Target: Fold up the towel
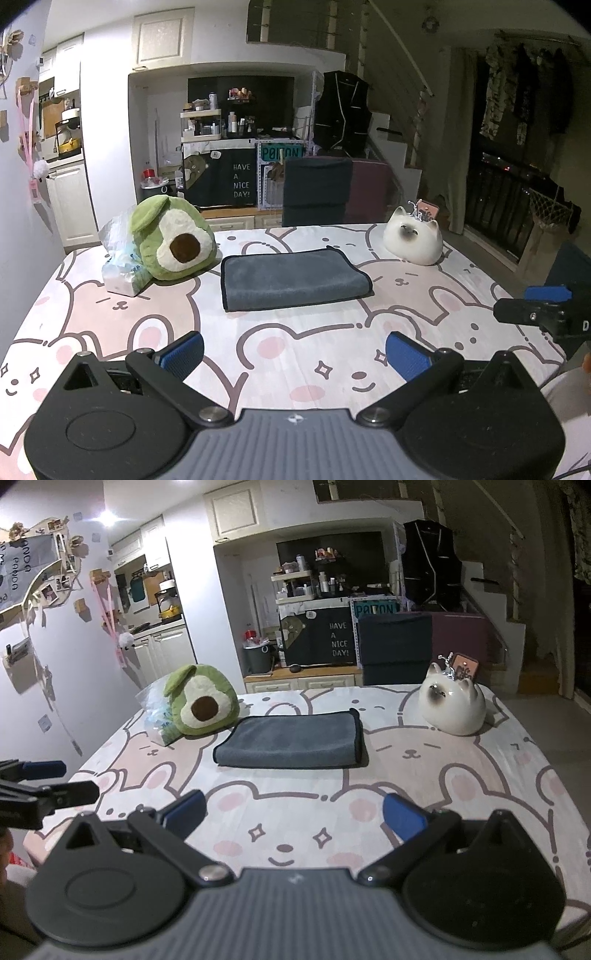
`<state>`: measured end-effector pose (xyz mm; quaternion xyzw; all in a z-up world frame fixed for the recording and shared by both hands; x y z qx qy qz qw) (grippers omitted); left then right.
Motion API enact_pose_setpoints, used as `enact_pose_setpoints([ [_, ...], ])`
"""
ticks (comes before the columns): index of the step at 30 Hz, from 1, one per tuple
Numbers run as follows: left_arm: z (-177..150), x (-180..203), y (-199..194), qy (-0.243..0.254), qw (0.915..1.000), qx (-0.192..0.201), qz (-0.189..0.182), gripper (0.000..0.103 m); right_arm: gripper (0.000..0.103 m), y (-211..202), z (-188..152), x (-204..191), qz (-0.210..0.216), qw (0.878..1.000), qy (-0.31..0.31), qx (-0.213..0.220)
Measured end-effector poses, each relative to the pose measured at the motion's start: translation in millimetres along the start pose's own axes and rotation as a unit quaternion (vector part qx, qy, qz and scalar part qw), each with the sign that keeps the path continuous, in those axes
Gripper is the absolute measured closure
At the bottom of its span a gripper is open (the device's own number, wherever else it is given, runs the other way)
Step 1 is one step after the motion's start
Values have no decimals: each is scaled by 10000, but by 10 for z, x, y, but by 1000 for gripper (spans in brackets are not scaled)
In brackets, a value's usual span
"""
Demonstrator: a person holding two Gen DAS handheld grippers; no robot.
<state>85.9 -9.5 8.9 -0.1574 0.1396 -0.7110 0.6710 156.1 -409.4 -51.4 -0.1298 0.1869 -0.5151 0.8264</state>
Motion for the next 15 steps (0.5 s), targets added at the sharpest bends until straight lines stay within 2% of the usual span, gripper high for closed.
enact_pose_setpoints([
  [8, -79, -11, -38, 7, 10000, -24, 16, 0, 0, -70, -41, -91, 97, 9995, -313, 26],
  [15, -117, -3, -64, -13, 10000, -24, -4, 0, 0, -94, -57, -62, 100, 9997, -223, 79],
])
Point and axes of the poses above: each gripper's, at about its wrist camera, not at the fingertips, and y roughly the way its jaws point, x to its right, z to its top, the point moved 5 cm from there along y, roughly the way its jaws point, and after that the axes turned 9 degrees about x, right-handed, at the moved point
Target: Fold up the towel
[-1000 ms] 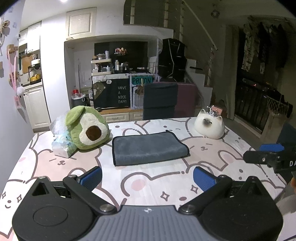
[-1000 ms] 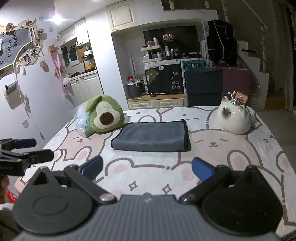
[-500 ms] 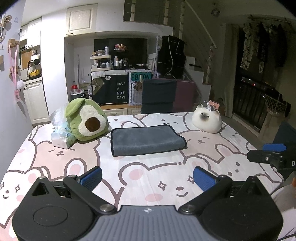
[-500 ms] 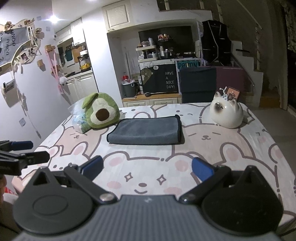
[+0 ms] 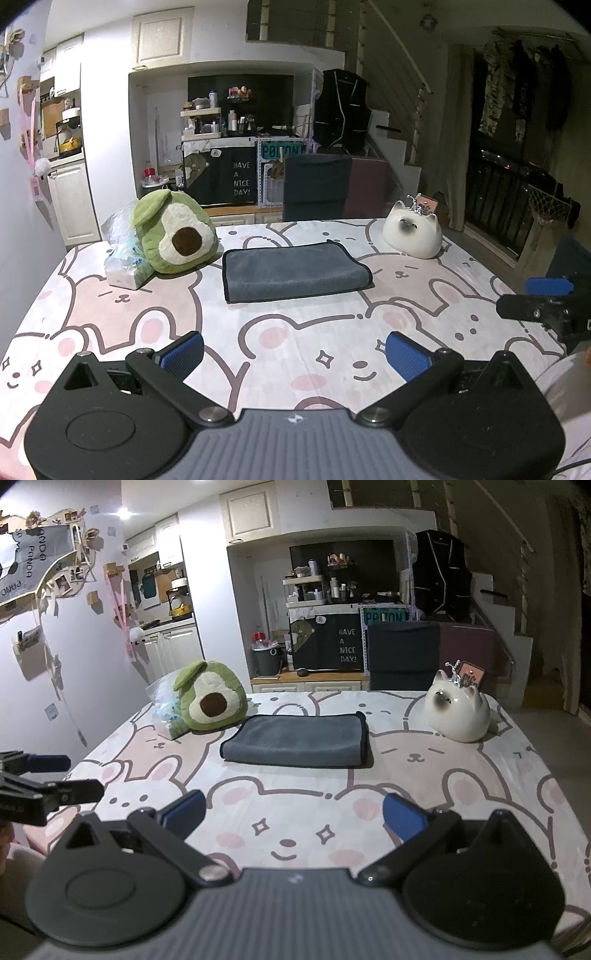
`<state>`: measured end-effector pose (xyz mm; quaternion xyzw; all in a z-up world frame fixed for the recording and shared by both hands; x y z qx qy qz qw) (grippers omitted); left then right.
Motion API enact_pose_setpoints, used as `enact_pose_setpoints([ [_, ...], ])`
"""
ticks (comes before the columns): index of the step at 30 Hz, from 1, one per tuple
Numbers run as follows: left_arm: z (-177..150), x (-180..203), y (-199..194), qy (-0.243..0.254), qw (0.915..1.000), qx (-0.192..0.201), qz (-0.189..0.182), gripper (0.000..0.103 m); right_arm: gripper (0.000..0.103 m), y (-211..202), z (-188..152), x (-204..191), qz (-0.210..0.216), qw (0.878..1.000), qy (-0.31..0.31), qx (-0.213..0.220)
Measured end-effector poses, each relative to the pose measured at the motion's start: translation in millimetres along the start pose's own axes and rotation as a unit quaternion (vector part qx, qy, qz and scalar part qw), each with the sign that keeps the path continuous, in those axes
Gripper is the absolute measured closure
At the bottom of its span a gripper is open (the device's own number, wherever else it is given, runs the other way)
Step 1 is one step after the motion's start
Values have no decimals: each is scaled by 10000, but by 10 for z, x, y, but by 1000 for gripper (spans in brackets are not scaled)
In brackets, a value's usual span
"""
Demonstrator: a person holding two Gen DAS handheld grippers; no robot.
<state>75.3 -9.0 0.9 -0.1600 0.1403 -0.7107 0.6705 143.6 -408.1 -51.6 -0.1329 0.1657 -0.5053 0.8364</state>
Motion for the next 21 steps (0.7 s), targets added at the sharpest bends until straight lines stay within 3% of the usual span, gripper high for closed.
enact_pose_setpoints([
  [21, -36, 23, -1, 127, 9999, 4, 30, 0, 0, 17, -45, -33, -17, 9998, -186, -5],
])
Point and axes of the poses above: each gripper's, at about its wrist camera, not at the fingertips, and y roughly the way its jaws point, x to its right, z to its top, the point moved 5 cm from there along y, roughly the way its jaws point, and after that the axes turned 9 degrees about x, right-handed, at the moved point
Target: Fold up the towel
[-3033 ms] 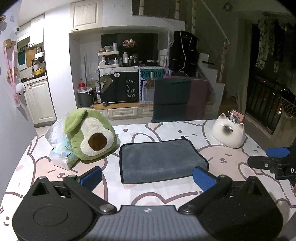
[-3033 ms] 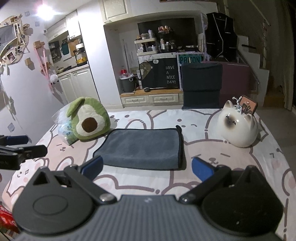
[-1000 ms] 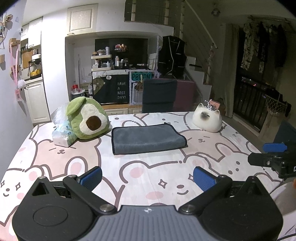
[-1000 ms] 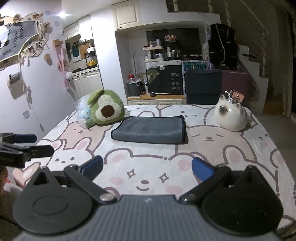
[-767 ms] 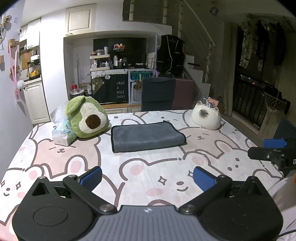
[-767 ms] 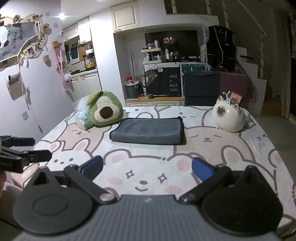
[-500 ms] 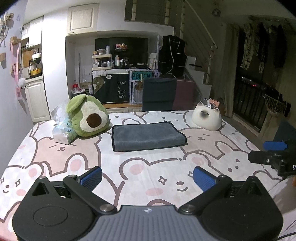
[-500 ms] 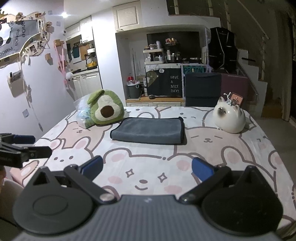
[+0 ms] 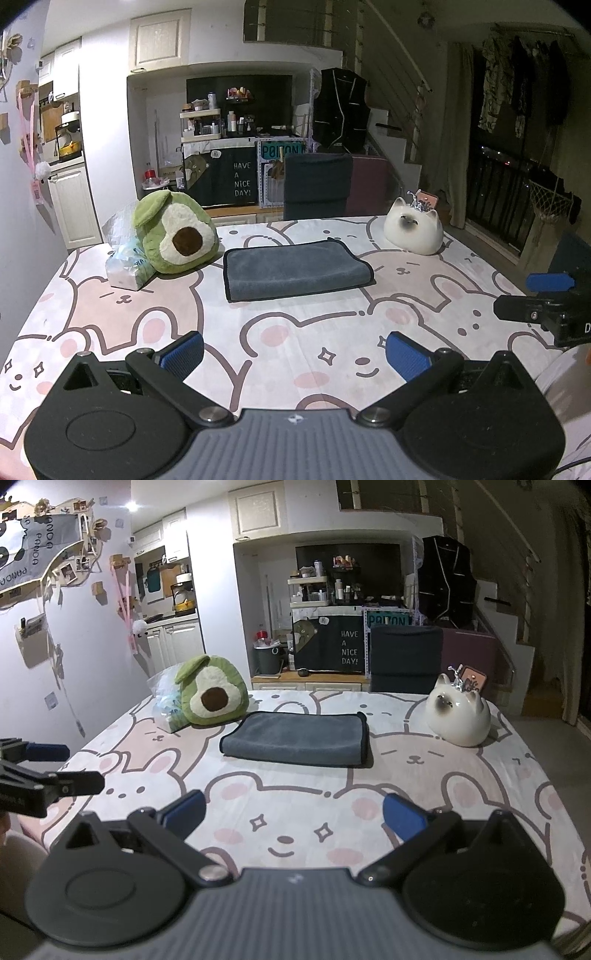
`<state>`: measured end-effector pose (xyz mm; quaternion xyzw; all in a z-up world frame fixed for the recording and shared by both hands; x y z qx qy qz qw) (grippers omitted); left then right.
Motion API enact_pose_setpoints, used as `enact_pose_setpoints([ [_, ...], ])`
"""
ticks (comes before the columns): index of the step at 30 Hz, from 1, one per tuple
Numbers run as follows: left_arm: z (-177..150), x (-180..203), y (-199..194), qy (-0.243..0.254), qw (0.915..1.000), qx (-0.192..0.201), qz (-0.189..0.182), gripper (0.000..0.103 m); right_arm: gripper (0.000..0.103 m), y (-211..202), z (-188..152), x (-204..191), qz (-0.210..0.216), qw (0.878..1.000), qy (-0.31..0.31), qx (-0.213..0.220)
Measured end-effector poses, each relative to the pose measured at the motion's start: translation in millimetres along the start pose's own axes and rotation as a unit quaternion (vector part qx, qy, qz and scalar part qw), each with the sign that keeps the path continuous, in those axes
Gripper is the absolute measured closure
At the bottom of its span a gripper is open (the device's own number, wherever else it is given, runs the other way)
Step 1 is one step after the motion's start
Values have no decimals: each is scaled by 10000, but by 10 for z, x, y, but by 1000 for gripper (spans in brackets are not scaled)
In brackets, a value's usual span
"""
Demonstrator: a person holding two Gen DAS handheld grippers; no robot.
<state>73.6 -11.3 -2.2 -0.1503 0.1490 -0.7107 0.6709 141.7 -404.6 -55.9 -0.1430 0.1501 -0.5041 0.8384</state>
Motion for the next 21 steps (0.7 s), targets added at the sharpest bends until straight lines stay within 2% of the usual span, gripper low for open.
enact_pose_setpoints([
  [21, -7, -6, 4, 1, 10000, 3, -8, 0, 0, -1, -23, 9, 8, 10000, 64, -17],
])
Point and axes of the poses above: each gripper's, at about its wrist camera, not at the fingertips, and y roughly the way its jaws point, x to its right, z to its top, the point moved 5 cm from there along y, roughly the way its jaws point, and after that the axes turned 9 degrees about x, right-handed, at the moved point
